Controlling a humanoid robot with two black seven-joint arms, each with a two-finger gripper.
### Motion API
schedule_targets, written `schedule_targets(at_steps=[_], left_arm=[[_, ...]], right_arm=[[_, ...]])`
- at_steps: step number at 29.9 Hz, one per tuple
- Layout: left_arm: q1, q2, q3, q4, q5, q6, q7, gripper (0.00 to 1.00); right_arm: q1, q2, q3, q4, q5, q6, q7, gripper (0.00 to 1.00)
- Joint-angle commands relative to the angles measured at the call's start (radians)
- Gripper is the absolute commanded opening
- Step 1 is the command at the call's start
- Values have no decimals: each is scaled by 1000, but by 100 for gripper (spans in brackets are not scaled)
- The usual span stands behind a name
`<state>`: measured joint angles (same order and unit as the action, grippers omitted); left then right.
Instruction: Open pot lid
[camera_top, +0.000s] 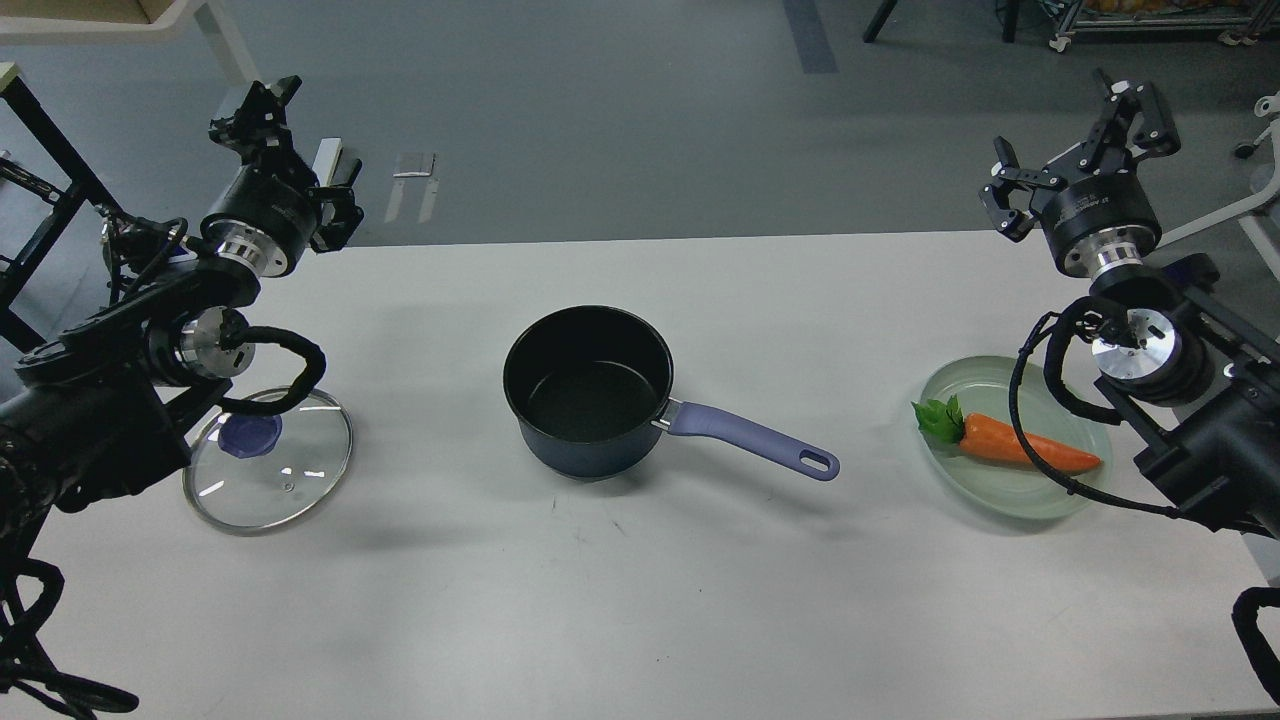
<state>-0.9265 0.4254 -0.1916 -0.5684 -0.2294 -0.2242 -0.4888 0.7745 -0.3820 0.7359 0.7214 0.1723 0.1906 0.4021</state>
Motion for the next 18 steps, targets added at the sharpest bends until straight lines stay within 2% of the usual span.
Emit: schedule_targets(at_steps=[1, 3, 5, 9, 18], left_arm=[[15, -2, -22, -1, -7, -3, 0, 100], [26, -5, -46, -1, -19, -6, 0, 100], [29, -11, -71, 1, -22, -10, 0, 100], [23, -48, -92, 1, -22, -9, 0, 100], [21, -40, -94, -4, -22, 2, 0, 100]], right_arm=[[-12, 6, 2, -8, 16, 42, -28, 99], [-18, 8, 5, -13, 32, 99, -61, 99], [-35, 18, 11, -10, 76, 142, -75, 99], [-46, 44, 17, -14, 108, 153, -78, 100], [-43, 58, 46, -34, 102, 150, -68, 100]])
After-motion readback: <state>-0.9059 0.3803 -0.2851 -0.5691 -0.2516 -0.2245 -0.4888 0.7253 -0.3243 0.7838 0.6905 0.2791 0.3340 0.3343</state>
